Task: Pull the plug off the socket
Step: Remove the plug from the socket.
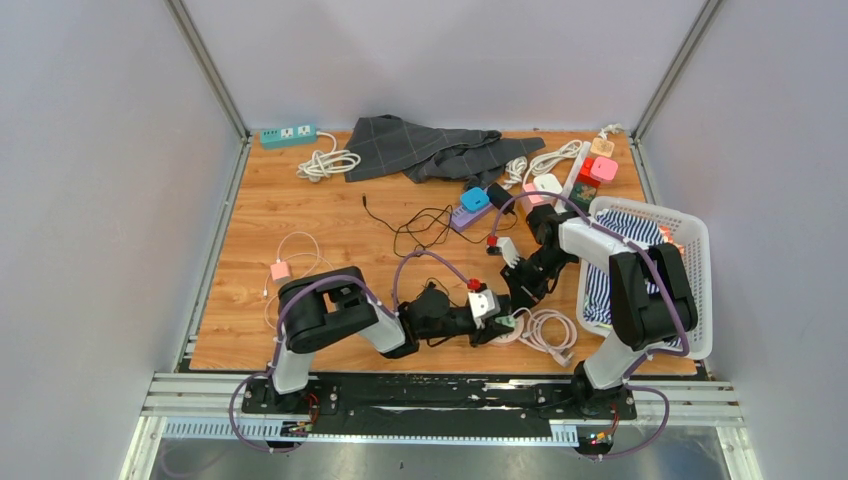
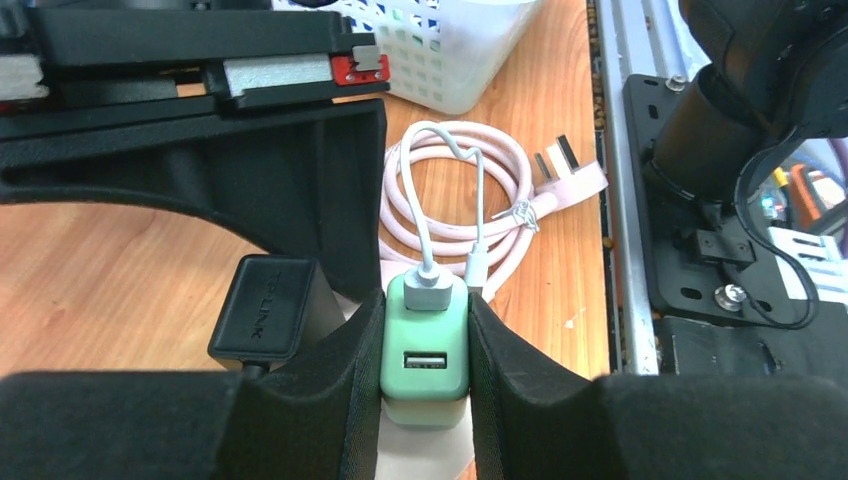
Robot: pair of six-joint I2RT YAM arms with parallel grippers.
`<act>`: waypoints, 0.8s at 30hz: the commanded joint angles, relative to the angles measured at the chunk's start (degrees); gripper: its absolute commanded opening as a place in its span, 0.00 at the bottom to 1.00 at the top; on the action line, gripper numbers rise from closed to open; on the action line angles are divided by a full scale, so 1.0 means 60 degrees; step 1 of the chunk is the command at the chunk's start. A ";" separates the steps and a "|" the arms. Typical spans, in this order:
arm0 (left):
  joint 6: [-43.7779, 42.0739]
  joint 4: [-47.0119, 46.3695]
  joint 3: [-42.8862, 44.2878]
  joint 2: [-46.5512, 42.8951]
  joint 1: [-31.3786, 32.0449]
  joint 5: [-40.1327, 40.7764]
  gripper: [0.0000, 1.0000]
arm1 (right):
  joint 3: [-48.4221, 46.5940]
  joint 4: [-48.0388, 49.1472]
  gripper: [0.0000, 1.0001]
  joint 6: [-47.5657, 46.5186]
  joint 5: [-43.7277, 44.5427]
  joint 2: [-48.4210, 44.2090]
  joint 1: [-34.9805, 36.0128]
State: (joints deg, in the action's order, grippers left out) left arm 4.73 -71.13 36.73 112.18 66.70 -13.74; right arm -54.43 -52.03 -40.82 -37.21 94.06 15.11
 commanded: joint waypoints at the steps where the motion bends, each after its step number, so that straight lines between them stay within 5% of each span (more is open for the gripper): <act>1: -0.1834 0.1040 0.0020 0.0030 0.0493 0.1736 0.00 | 0.0810 0.0981 0.09 -0.0609 0.2569 0.0758 0.0132; 6: -0.1770 0.1109 0.0091 0.0071 0.0598 0.1852 0.00 | 0.0811 0.0981 0.09 -0.0609 0.2554 0.0759 0.0132; 12: 0.0093 -0.1114 -0.0472 0.0436 -0.0214 0.0706 0.00 | 0.0811 0.0981 0.08 -0.0609 0.2569 0.0759 0.0131; 20: -0.2854 0.1377 0.0256 0.0171 0.1116 0.2595 0.00 | 0.0811 0.0974 0.08 -0.0609 0.2542 0.0755 0.0133; 24: -0.1944 0.0615 -0.0064 0.0154 0.0874 0.2676 0.00 | 0.0811 0.0980 0.09 -0.0608 0.2543 0.0760 0.0131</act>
State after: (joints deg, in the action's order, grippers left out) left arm -5.85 -70.78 37.63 112.68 73.41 -2.94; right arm -54.33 -52.53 -40.66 -37.50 94.19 15.16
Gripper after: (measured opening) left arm 0.317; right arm 0.081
